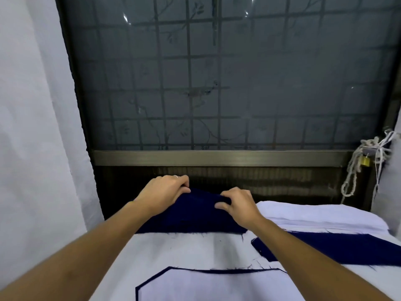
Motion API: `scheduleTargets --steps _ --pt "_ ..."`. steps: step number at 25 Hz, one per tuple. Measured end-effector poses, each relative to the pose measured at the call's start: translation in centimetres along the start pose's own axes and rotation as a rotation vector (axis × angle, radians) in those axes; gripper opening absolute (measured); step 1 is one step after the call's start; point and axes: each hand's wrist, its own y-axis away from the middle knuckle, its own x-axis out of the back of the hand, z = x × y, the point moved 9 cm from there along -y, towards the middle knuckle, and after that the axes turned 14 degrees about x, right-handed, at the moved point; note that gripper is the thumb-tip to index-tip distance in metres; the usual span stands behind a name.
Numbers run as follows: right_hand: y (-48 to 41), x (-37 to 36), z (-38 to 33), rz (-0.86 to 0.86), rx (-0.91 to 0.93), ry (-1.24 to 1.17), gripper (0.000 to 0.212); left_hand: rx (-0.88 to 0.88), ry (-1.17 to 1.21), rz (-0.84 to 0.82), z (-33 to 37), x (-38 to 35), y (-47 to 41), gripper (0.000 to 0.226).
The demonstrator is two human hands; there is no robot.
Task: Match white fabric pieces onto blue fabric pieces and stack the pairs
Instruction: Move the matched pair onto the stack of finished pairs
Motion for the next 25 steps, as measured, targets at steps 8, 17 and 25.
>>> scheduleTargets --steps 8,17,25 --pt "10.5 4.3 5.3 -0.166 -0.252 -0.28 0.016 0.087 0.159 -0.19 -1.0 -1.0 4.9 0.024" --pt "20.7 4.9 8.0 -0.222 -0.409 -0.472 0.022 0.108 0.26 -0.478 -0.3 -6.7 9.7 0.02" --pt "24.3 4.1 7.4 -0.025 -0.52 -0.998 0.03 0.565 0.788 -0.311 -6.3 -9.1 13.1 0.016"
